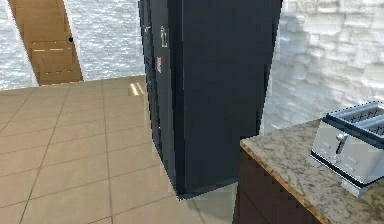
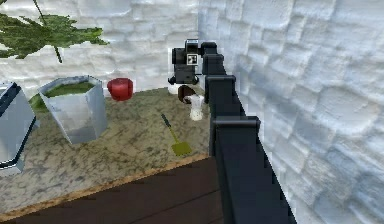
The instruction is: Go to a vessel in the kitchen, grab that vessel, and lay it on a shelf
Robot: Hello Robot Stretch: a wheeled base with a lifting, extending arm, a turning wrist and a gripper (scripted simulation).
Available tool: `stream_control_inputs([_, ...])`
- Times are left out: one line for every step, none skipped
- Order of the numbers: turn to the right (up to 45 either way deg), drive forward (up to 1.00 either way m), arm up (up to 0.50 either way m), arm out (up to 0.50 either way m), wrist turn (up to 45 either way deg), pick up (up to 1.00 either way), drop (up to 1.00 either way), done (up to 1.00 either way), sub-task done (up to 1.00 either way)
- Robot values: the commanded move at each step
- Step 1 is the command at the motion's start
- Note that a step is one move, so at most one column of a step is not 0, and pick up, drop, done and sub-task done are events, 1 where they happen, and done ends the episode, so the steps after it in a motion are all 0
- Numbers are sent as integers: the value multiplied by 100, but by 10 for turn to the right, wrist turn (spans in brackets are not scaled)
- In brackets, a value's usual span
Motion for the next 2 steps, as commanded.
stream_control_inputs([0, 0, 0, 0, 150, 0, 0, 0, 0])
stream_control_inputs([0, 0, -6, 0, 0, 0, 0, 0, 0])
